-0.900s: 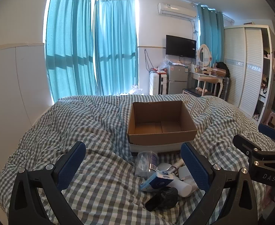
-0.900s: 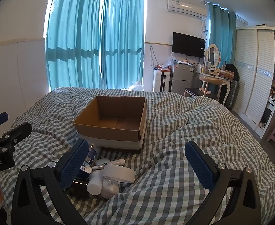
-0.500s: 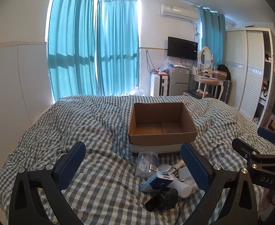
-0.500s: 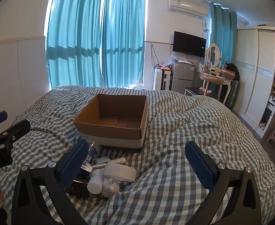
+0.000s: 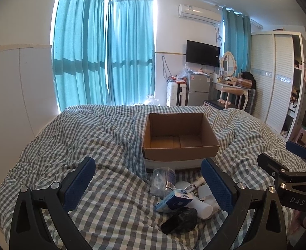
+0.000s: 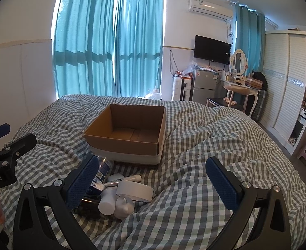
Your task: Organize objects
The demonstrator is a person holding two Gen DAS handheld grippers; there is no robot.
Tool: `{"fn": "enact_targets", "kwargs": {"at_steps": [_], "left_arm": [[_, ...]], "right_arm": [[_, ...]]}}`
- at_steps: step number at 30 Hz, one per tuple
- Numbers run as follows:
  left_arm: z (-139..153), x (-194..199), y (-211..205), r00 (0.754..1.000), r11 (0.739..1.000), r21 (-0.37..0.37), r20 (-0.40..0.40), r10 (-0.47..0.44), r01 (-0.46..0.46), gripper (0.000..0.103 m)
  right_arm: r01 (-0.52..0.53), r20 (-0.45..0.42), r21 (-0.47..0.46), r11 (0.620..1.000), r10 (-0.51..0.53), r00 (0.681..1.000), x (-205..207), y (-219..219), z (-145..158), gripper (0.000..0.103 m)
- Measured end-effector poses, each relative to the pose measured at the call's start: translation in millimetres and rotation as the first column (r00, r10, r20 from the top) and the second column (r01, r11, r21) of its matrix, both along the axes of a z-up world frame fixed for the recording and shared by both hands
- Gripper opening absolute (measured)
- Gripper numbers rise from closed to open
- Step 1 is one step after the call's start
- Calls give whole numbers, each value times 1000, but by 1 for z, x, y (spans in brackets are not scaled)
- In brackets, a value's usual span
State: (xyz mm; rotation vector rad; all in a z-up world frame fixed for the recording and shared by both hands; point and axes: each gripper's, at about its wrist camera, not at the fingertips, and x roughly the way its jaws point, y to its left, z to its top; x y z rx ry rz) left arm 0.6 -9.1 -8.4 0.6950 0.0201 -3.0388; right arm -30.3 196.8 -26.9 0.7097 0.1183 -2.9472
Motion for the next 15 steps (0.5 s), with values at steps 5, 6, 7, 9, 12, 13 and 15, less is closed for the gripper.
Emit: {"fn": "enact_targets", "kwargs": {"at_steps": [5, 6, 7, 9, 12, 13, 15], "left_arm": [[-2, -2, 0, 1000, 1000, -14, 7, 28, -28, 103], [-3, -2, -1, 1000, 1000, -7, 10, 27, -27, 103], [-3, -3, -2, 1000, 1000, 2, 15, 23, -23, 103], [-5, -4, -5, 1000, 1000, 16, 24, 17, -17, 103], [-6, -3, -4, 1000, 1000, 18, 29, 10, -11, 103], [-6, -3, -4, 1000, 1000, 17, 28, 9, -9, 103], [-5, -3, -3, 1000, 1000, 15, 27, 6, -6, 103]], "right_arm": [[-10, 2, 0, 1000, 10, 1000, 1, -2, -1, 103], [-13, 4, 0, 1000, 13, 1000, 1, -2, -1, 103], [-17, 6, 0, 1000, 17, 1000, 1, -2, -1, 103], [-20, 8, 0, 1000, 20, 1000, 0, -3, -1, 103], [-21, 9, 3, 1000, 21, 1000, 0, -4, -1, 103], [-22, 10, 4, 1000, 22, 1000, 0, -4, -1, 103], [-27, 13, 5, 1000, 27, 1000, 0, -5, -2, 103]]}}
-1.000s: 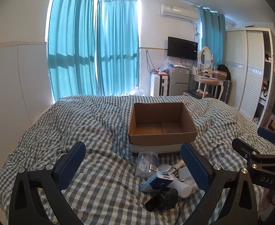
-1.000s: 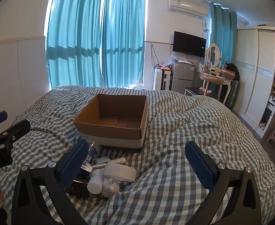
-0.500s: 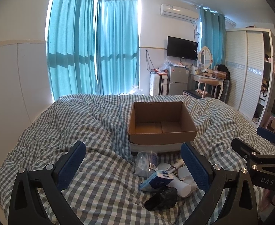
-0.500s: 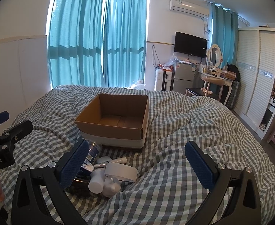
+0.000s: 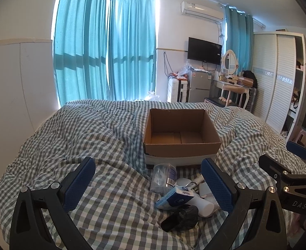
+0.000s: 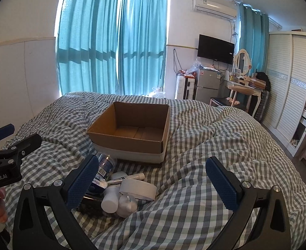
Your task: Organize objects
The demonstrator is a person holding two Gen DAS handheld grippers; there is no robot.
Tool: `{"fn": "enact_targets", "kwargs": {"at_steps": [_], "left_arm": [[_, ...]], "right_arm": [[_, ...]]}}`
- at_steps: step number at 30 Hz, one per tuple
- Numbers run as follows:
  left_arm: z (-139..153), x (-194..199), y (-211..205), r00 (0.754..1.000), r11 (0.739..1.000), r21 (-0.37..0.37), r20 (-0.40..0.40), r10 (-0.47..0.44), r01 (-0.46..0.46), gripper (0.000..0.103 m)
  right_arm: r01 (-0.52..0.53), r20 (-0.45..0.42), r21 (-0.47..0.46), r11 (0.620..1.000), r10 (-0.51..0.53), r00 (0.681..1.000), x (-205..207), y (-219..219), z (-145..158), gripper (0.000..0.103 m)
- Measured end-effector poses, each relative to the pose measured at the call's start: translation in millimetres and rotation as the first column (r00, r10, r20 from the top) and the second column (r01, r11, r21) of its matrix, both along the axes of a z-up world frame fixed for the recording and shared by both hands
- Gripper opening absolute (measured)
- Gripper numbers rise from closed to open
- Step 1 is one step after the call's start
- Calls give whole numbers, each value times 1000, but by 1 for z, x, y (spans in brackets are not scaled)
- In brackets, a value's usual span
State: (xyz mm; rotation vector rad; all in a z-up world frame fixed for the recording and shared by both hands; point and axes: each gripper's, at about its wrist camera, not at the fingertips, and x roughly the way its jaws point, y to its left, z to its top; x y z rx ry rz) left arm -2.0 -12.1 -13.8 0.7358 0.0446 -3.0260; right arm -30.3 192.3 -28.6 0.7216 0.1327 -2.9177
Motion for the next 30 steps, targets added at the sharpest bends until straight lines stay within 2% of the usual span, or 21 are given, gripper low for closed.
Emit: {"fn": "enact_targets", "kwargs": {"at_steps": [14, 18, 24, 30], "left_arm": [[-1, -4, 2, 1000, 1000, 1, 19, -16, 16, 103], [-8, -10, 4, 999, 1000, -18, 35, -19, 20, 103], [-23, -24, 6, 996, 999, -27, 85, -35, 37, 103], [-48, -44, 9, 984, 995, -93, 178, -5, 22, 103]], "right_arm": [[-48, 27, -2, 999, 48, 998, -2, -5, -1, 103], [-30, 25, 8, 1000, 29, 999, -5, -3, -3, 102], [-33, 74, 11, 999, 32, 997, -21, -3, -17, 102], [-68, 175, 20, 997, 64, 982, -46, -8, -45, 99]]}}
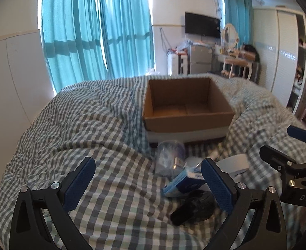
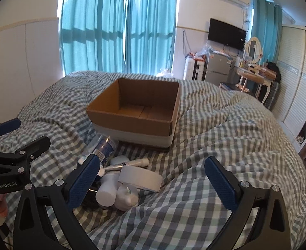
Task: Organize objects
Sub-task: 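Grasp the clear floss jar with the left tool while the right tool grasps the white tape roll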
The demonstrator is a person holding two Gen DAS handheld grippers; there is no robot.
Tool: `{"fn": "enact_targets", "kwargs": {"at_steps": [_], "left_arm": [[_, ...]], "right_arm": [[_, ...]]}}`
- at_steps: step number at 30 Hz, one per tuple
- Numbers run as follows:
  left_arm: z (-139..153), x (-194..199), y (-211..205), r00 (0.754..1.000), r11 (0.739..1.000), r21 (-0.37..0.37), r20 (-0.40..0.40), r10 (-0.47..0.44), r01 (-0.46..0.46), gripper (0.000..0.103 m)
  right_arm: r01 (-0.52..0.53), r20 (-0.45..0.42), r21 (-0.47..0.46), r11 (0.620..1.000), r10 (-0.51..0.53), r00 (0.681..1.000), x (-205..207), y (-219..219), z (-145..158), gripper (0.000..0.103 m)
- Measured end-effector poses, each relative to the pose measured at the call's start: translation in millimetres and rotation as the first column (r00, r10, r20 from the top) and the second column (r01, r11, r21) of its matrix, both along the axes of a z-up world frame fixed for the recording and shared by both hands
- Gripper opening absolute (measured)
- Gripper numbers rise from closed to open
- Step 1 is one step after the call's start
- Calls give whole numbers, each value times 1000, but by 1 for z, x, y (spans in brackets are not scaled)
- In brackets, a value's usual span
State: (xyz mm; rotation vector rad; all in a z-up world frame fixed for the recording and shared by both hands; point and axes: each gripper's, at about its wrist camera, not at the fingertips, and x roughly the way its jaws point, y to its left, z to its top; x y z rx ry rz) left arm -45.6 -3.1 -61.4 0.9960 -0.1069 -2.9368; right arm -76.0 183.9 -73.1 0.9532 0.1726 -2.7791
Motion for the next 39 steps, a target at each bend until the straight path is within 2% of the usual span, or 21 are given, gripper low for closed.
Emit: {"fn": "enact_targets", "kwargs": {"at_steps": [5, 9, 15, 20, 26, 27, 35, 39], "left_arm": [[-14, -14, -5, 998, 1000, 23, 57, -18, 16, 103], [-25, -25, -11, 995, 1000, 12, 95, -14, 13, 103], [-40, -44, -25, 987, 999, 50, 159, -11, 3, 103], [-51, -69, -30, 977, 995, 99, 212, -19, -2, 103], [-60, -104, -24, 967, 990, 135, 247, -62, 29, 103], [-62, -109, -22, 964, 990, 138, 256, -70, 35, 103], [-96, -149, -5, 928, 986, 149, 352, -120, 71, 103], [-109, -161, 0, 924, 987, 154, 370, -98, 43, 101]], "right_arm": [[-43, 104, 1, 999, 43, 994, -19, -5, -25, 99], [-68, 161, -5, 998, 68, 985, -30, -7, -40, 92], [-104, 272, -42, 994, 111, 956, -47, -10, -59, 87], [-95, 370, -71, 993, 115, 922, -72, -18, -76, 87], [-62, 439, 22, 998, 46, 897, -88, -27, -98, 86], [-56, 443, 18, 998, 43, 896, -90, -27, -101, 82], [-20, 337, -72, 997, 43, 941, -86, -4, -71, 82], [-24, 286, -52, 998, 38, 957, -90, 2, -54, 82]]}}
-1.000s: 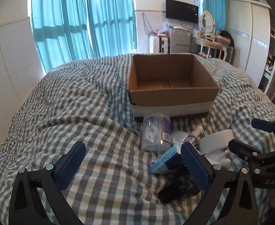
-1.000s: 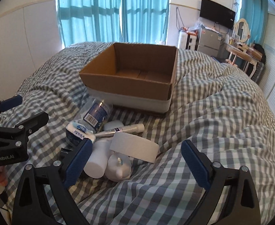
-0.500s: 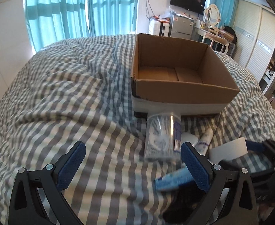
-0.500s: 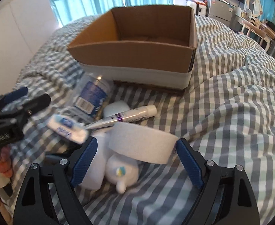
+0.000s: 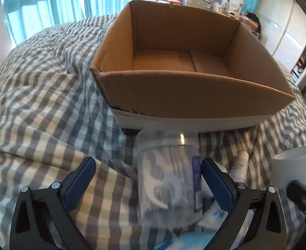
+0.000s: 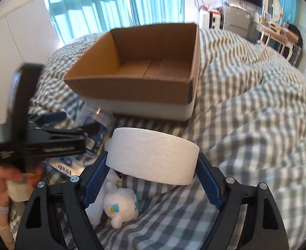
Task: Organize objects
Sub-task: 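Grasp the clear floss jar with the left tool while the right tool grasps the white tape roll, then carry both items over the cardboard box and open both tools to drop them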
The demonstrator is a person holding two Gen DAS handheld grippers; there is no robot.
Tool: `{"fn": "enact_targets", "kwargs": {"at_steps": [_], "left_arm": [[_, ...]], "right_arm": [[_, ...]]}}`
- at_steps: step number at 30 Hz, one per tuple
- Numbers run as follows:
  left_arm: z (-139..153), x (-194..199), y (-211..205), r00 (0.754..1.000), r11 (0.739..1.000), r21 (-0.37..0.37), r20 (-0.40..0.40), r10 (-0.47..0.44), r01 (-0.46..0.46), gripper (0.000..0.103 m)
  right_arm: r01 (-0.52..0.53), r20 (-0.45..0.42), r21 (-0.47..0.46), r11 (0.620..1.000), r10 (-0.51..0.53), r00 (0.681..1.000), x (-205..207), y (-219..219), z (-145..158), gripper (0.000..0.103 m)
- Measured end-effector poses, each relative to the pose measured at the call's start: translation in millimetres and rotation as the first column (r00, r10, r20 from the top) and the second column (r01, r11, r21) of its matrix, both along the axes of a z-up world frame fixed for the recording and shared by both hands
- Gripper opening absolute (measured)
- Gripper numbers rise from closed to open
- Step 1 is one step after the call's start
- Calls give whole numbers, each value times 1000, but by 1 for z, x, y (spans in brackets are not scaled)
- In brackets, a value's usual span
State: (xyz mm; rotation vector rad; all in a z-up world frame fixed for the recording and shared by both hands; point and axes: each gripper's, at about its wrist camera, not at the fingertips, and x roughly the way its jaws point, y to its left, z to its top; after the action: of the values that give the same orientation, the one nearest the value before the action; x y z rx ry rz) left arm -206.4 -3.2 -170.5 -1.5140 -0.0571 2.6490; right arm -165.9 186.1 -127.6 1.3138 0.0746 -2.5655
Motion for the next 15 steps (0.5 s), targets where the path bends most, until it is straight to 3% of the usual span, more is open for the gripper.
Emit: {"fn": "enact_targets", "kwargs": {"at_steps": [3, 4, 15], "left_arm": [[-4, 3, 7, 999, 999, 21, -6, -44, 44, 78], [-5, 5, 8, 998, 997, 47, -6, -62, 63, 66], [16, 32, -5, 999, 999, 48, -42, -21, 23, 64]], "right_arm": [[8, -15, 14, 1000, -7, 1000, -3, 0, 4, 82], [15, -13, 19, 1000, -14, 1000, -5, -1, 4, 82], [4, -96, 83, 997, 4, 995, 13, -10, 22, 82]]}}
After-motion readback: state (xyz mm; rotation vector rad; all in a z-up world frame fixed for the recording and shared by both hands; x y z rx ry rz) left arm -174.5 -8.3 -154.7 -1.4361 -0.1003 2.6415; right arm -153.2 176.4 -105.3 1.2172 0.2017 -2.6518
